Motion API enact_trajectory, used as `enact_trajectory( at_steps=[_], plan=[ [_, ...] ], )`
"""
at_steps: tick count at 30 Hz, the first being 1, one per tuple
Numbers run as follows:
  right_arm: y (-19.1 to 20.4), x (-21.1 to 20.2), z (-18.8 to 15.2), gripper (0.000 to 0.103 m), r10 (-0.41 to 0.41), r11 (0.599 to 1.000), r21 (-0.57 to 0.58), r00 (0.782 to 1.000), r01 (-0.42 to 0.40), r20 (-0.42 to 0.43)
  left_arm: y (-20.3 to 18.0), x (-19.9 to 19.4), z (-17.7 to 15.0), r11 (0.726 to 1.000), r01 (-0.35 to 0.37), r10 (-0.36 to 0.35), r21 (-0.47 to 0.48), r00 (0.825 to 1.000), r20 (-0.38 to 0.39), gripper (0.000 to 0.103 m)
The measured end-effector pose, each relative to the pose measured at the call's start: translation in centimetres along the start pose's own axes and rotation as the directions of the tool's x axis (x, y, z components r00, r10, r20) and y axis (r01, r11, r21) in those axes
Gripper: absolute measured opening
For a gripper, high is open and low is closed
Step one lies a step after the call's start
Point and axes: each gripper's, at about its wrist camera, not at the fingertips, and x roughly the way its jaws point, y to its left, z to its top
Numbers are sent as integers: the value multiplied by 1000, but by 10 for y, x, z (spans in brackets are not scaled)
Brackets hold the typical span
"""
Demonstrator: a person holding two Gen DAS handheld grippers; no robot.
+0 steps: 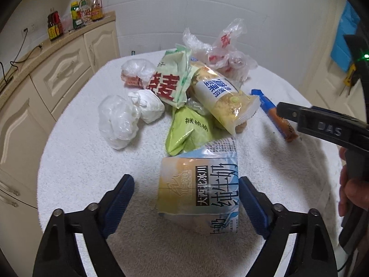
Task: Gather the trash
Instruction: 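Grasp the blue snack bar with the right tool while the left tool grasps the milk carton, then carry the snack bar and milk carton to the blue bin and release both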
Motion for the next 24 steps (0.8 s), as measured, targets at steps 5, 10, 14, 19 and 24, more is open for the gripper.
enact_trajectory(
  at_steps=[5,10,14,19,24],
  plan=[
    [3,20,1,47,44,999,-7,998,-44,-44,-7,9,0,1000,9,-9,9,1000,-17,61],
    [5,34,-3,22,69,998,0,995,-69,-70,-8,14,2,1000,14,-14,4,1000,-13,59],
    [2,33,-5,20,89,996,20,994,-88,-55,-5,15,4,1000,16,-16,2,1000,-7,59],
    [-8,27,-11,20,128,991,46,991,-126,-44,1,3,-5,1000,12,-12,-2,1000,7,59],
    [-12,8,-19,20,159,985,70,987,-157,-19,4,-12,-7,1000,2,-2,-1,999,38,59]
  ],
)
